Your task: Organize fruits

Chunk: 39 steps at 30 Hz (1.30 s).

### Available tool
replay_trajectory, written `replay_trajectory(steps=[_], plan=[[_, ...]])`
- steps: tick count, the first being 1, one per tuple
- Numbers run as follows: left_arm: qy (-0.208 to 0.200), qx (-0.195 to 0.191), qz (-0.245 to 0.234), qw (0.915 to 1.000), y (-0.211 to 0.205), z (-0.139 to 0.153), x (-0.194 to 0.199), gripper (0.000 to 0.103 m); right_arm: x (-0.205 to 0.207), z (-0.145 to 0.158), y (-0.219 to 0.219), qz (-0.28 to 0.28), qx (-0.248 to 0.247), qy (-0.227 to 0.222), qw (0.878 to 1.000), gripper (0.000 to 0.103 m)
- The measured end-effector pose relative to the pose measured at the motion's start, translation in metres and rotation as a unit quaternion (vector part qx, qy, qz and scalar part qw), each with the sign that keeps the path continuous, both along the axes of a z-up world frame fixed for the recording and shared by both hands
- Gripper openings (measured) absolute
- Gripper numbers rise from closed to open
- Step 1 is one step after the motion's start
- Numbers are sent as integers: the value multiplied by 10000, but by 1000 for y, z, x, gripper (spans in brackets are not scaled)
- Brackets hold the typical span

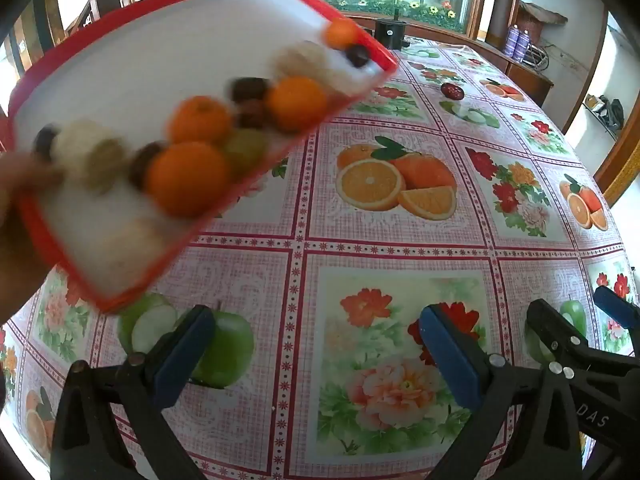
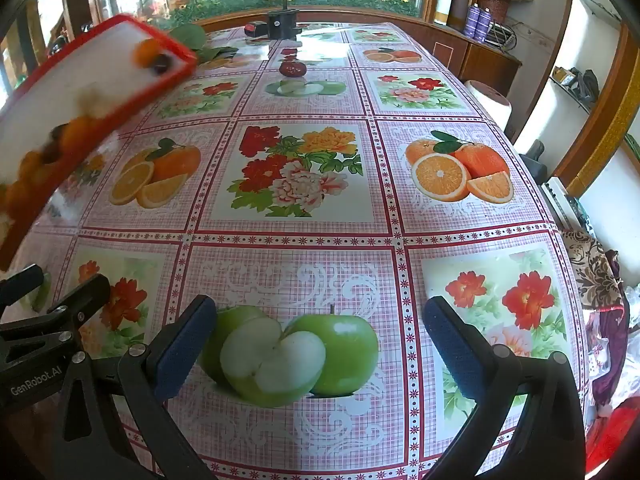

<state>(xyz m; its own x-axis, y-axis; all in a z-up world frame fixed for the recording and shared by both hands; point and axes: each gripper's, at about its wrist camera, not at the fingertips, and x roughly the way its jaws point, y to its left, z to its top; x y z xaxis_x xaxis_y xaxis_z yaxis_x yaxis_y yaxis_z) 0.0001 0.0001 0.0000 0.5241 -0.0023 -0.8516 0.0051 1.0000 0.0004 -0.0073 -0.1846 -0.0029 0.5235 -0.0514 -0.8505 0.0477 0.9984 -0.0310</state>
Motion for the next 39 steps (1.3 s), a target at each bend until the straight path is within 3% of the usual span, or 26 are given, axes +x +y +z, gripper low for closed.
replay_trajectory(steps=[39], plan=[[-12, 1, 0, 10000, 0, 2, 1, 103, -1, -1, -2, 1, -3, -14, 10000, 103]])
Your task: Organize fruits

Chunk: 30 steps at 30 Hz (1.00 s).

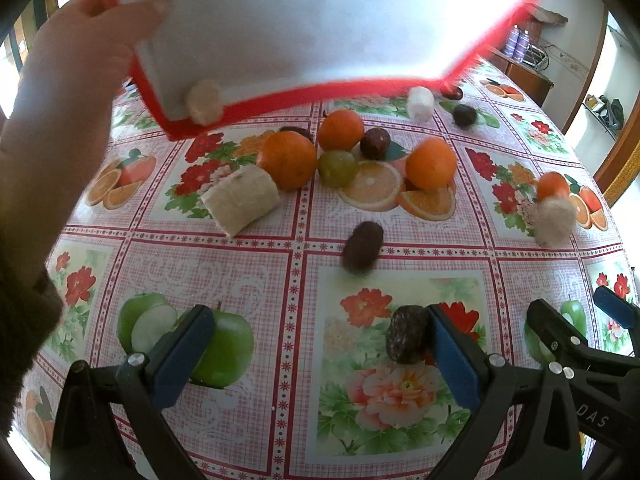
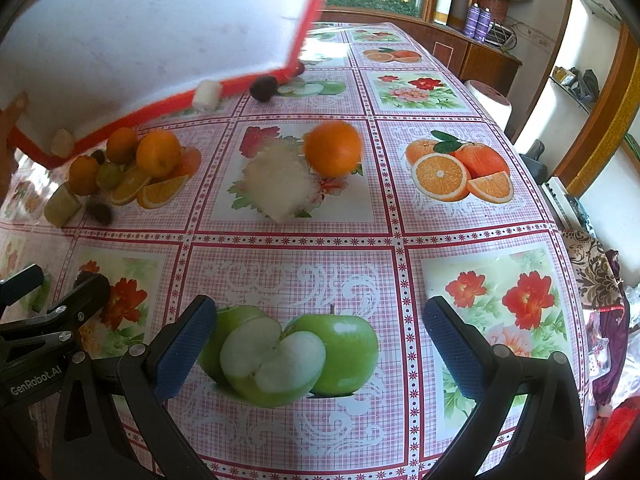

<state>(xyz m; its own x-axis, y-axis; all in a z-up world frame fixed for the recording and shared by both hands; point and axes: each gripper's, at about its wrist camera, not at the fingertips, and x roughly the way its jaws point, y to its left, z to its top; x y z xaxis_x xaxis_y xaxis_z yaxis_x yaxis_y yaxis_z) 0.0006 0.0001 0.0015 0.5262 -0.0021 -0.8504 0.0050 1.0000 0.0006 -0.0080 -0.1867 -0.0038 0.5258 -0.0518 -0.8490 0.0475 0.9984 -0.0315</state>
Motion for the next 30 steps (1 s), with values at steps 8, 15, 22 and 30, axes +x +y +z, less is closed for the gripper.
replay_trajectory(steps=[8, 15, 22, 30], plan=[[1, -2, -1, 10000, -1, -2, 0, 103, 2, 1, 3, 1, 10, 6, 10000, 103], [3, -1, 0, 10000, -1, -2, 0, 103, 2, 1, 2, -1, 13, 11, 10000, 103], [4, 1, 0, 10000, -2, -2, 0, 103, 3, 2, 3, -16, 9, 0, 10000, 103], [2, -1, 1, 10000, -2, -2, 0, 103, 3, 2, 3, -16, 12, 1, 10000, 103]])
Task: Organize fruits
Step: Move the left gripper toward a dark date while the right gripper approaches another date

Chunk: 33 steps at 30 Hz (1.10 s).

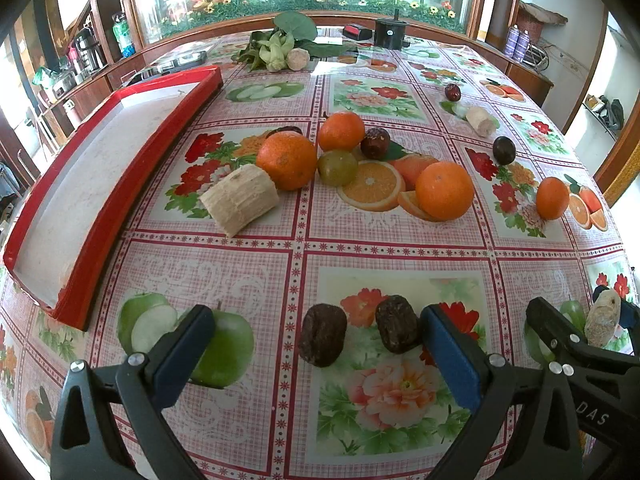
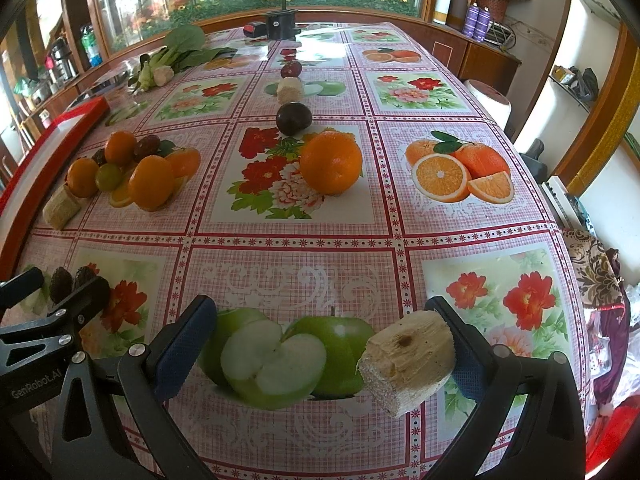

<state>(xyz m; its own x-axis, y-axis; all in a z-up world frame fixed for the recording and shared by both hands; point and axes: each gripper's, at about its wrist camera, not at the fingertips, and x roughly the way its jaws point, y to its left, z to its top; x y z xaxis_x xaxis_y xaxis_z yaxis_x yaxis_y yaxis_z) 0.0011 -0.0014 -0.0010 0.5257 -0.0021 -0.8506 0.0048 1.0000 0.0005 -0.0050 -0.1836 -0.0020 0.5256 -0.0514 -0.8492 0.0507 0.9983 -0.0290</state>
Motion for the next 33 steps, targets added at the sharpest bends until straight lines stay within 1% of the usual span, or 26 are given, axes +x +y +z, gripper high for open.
replay_trajectory(steps=[23, 28, 33], plan=[[4, -3, 6, 10000, 0, 0, 0, 103, 1, 0, -1, -11, 24, -3, 10000, 103], [65, -3, -138, 9999, 0, 2, 0, 103, 2, 0, -1, 8, 15, 39, 10000, 103], [339, 9, -524, 9980, 5, 2, 3, 103, 7, 1, 2, 65, -17, 274, 9996, 103]])
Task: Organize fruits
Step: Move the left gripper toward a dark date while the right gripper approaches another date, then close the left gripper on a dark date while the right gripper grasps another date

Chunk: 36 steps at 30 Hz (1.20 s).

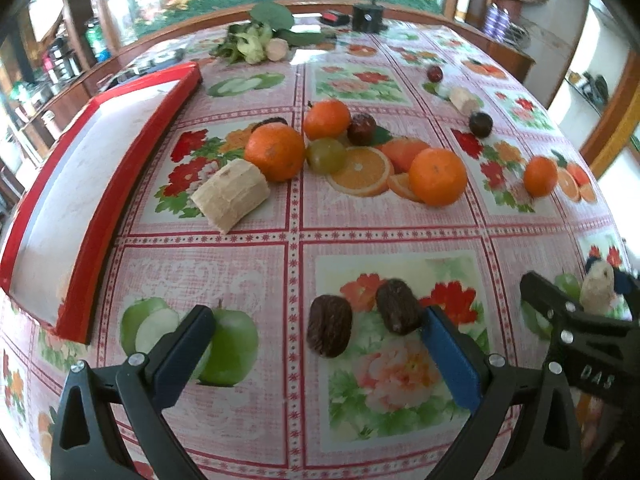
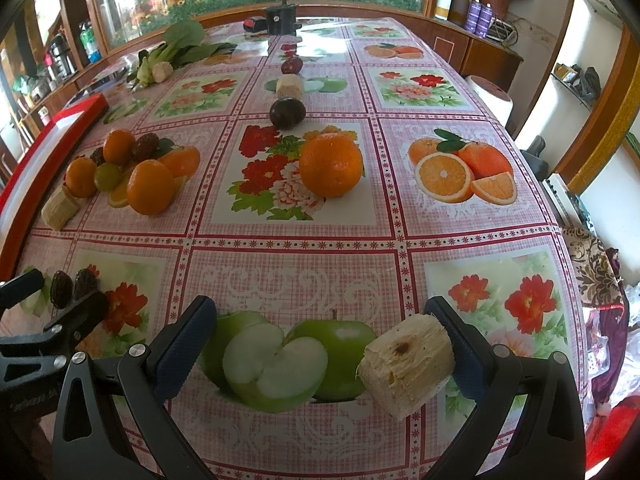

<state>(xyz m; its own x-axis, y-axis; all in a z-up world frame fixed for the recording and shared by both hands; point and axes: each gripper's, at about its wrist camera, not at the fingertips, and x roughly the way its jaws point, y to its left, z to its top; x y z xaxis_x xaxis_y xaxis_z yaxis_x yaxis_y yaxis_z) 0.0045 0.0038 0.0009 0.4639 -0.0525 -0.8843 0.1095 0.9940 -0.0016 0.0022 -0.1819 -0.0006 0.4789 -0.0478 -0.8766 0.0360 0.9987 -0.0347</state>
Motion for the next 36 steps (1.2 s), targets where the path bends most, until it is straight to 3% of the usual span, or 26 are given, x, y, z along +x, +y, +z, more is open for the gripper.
replay_trajectory(steps=[4, 9, 15, 26, 28, 32, 36], plan=[[96, -68, -234, 9997, 15, 4, -2, 103, 2, 9, 7, 166, 29, -36, 9999, 103], [-382, 45, -517, 9979, 34, 26, -10, 103, 14, 27, 41, 797, -214, -324, 9961, 103], [-205, -148, -1104, 9936, 48, 29, -20, 103, 30, 17, 69, 1232, -74, -56, 9923, 103], [-40, -539, -1797, 9822, 24, 27, -30, 103, 15, 25, 50, 942, -64, -37, 9955, 103], [32, -547, -1736, 9833, 22, 24, -22, 98, 9, 26, 44, 871, -56, -41, 9962, 103], [364, -725, -1522, 9850, 26, 15, -7, 74, -1, 31, 34, 775, -2, -114, 9969, 103], [382, -657, -1506, 9857, 27, 13, -3, 70, -6, 33, 29, 729, 112, -132, 9972, 103]])
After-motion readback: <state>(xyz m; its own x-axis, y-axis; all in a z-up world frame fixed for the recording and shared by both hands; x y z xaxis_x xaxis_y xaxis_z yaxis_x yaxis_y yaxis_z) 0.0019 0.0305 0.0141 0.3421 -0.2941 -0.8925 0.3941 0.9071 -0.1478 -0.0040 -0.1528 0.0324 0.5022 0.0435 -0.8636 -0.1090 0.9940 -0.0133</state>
